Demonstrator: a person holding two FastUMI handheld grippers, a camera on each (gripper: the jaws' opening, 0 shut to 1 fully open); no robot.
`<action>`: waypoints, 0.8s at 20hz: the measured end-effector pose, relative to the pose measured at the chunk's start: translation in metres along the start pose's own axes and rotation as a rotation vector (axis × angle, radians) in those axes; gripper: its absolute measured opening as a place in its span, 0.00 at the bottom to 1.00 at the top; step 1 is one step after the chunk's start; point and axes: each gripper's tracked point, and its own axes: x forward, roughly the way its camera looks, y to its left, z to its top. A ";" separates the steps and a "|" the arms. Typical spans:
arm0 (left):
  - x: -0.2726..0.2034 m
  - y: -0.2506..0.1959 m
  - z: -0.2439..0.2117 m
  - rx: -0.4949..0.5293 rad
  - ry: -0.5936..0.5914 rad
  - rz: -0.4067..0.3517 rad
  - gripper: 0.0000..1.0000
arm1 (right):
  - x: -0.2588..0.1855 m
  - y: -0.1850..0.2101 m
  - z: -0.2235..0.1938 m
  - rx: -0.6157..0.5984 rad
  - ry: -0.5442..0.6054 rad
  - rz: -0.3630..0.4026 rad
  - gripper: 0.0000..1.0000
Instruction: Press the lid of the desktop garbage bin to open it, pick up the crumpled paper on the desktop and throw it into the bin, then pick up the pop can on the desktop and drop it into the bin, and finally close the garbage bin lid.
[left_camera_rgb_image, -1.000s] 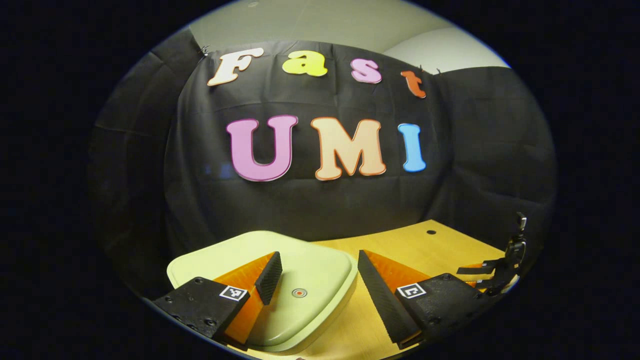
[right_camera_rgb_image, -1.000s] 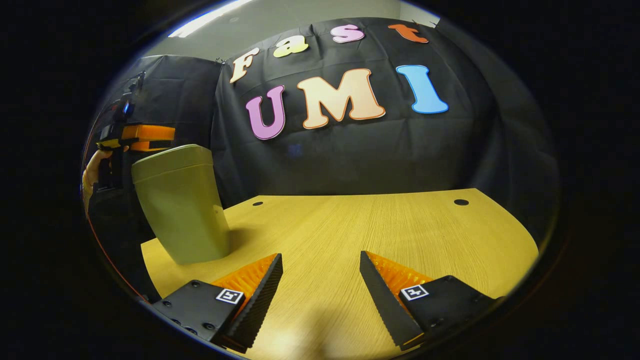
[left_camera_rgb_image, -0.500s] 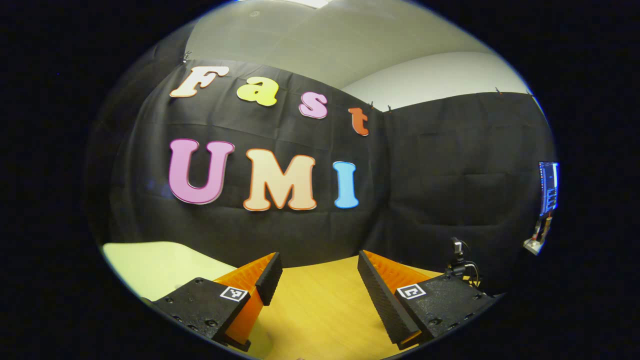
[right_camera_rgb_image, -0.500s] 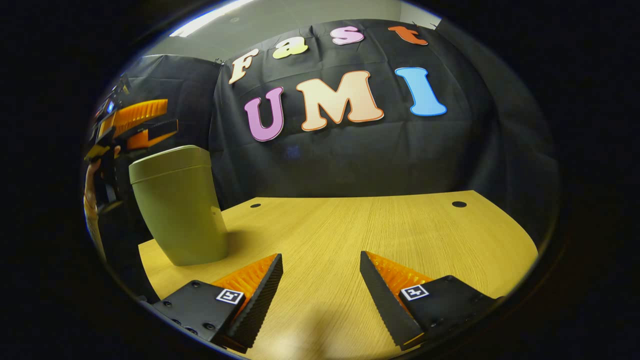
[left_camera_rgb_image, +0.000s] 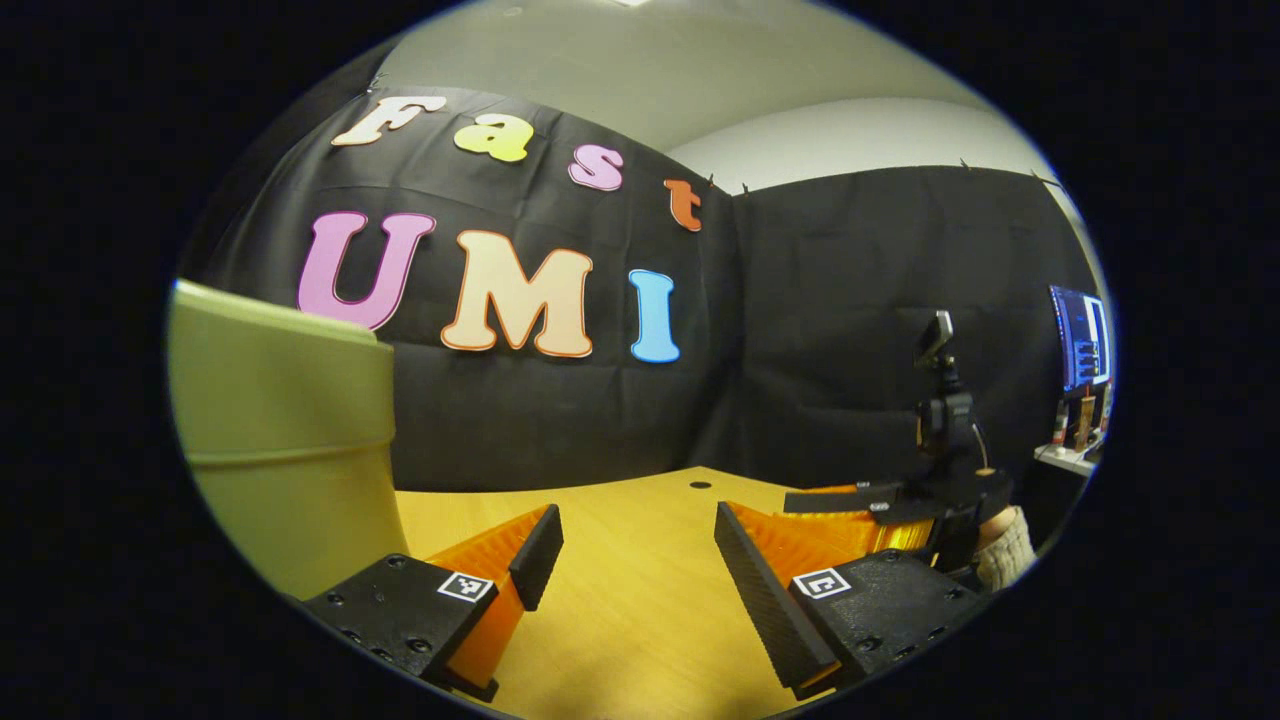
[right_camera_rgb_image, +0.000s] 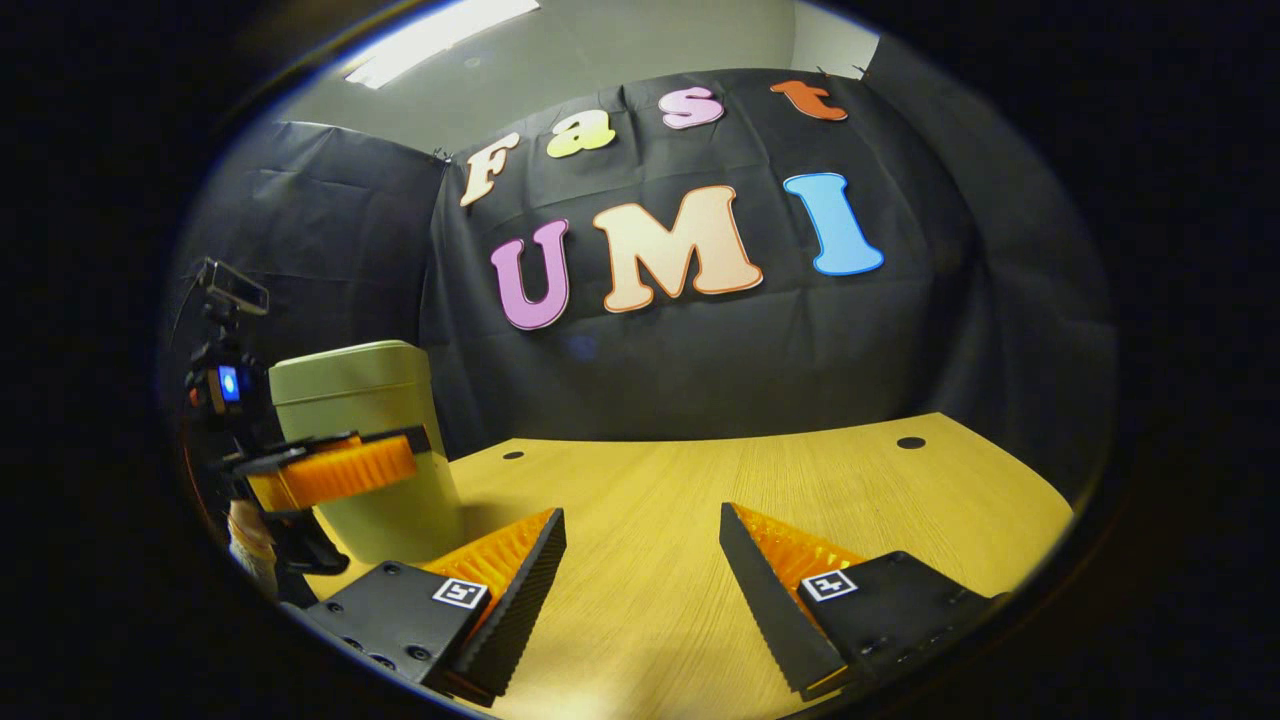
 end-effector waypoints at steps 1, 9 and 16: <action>0.000 -0.002 -0.007 0.011 0.006 -0.011 0.93 | 0.000 0.000 0.003 -0.002 -0.008 0.000 0.98; -0.005 0.010 -0.034 -0.043 0.021 -0.010 0.94 | 0.005 -0.003 -0.013 -0.043 0.030 -0.021 0.97; -0.005 0.010 -0.035 -0.050 0.029 -0.006 0.94 | 0.008 -0.002 -0.016 -0.050 0.041 -0.021 0.98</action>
